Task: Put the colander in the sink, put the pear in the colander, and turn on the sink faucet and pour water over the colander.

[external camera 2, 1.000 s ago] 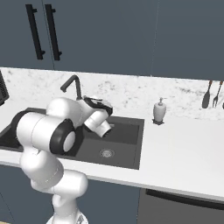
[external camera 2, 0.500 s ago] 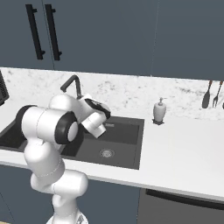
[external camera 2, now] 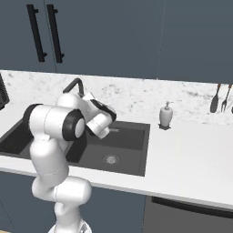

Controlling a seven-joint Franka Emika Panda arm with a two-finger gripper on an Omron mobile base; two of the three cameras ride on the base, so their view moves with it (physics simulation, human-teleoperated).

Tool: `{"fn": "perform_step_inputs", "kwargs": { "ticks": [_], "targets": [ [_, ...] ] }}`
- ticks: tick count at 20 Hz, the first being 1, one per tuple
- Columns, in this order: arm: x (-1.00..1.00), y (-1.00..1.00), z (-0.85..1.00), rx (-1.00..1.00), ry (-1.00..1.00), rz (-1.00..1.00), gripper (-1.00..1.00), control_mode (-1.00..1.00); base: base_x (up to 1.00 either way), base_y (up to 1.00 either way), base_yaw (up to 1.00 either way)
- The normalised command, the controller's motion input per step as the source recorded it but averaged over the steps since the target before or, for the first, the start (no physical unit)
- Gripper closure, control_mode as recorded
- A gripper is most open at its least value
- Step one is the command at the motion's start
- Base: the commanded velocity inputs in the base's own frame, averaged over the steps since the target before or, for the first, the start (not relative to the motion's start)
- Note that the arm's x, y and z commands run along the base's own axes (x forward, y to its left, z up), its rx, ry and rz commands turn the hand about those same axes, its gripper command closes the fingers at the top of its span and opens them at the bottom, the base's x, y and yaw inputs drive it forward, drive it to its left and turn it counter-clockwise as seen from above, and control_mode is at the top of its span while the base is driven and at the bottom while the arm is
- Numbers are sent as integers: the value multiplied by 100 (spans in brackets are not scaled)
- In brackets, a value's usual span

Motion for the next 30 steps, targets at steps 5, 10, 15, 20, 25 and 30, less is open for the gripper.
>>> {"fn": "perform_step_inputs", "kwargs": {
  "ticks": [5,10,15,20,25,30],
  "targets": [
    [10,0,22,1,-32,0,-100,-100,0,0,0],
    [5,8,8,0,-34,0,-100,-100,0,0,0],
    [0,17,8,0,-37,0,-100,-100,0,0,0],
    [1,13,11,0,-32,0,-100,-100,0,0,0],
    [8,6,8,0,-23,-1,-100,-100,0,0,0],
    [2,21,0,0,-9,-11,-100,-100,0,0,0]
  ]
}}
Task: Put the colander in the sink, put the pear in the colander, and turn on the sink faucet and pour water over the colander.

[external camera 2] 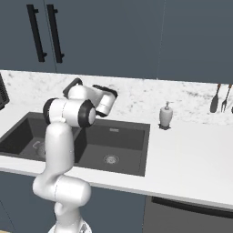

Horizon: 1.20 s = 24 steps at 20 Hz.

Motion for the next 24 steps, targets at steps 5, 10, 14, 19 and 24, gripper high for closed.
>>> {"fn": "perform_step_inputs", "kwargs": {
  "ticks": [5,10,14,19,24],
  "targets": [
    [0,47,0,0,1,-29,-100,-100,0,0,0],
    [0,44,0,0,19,-45,-100,-100,0,0,0],
    [16,42,0,0,20,-53,-100,-100,0,0,0],
    [39,45,0,-2,19,-56,-100,-100,0,0,0],
    [83,27,6,-7,31,-52,-100,-100,0,0,0]
  ]
}}
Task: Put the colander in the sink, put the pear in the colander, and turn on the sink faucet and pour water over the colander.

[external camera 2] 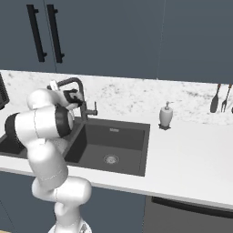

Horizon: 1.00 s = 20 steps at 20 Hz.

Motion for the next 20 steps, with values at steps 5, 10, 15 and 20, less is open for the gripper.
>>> {"fn": "perform_step_inputs", "kwargs": {
  "ticks": [5,10,15,20],
  "targets": [
    [34,-58,60,5,37,-25,-100,-100,0,0,0],
    [-11,-100,36,19,28,-13,-100,-100,0,0,0],
    [-90,-100,-19,13,7,-15,-100,-100,0,0,0],
    [-88,-98,0,20,11,-8,-100,-100,0,0,0]
  ]
}}
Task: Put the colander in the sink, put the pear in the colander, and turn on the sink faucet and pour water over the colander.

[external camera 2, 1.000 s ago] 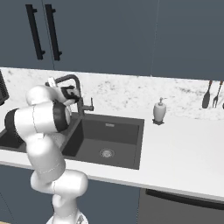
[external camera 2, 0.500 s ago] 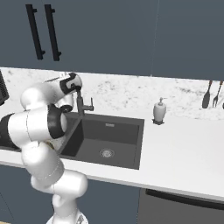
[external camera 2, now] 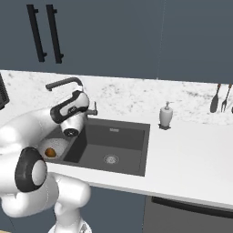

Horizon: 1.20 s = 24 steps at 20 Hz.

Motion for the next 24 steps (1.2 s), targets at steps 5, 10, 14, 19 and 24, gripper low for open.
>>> {"fn": "perform_step_inputs", "kwargs": {
  "ticks": [5,10,14,19,24],
  "targets": [
    [6,-75,2,25,52,6,-100,-100,0,0,0],
    [39,-56,-3,32,52,26,-100,-100,0,0,0],
    [29,-63,-40,39,25,27,-100,-100,0,0,0],
    [0,-80,-44,59,8,31,-100,-100,0,0,0],
    [1,-42,-63,65,9,19,-100,-100,0,0,0]
  ]
}}
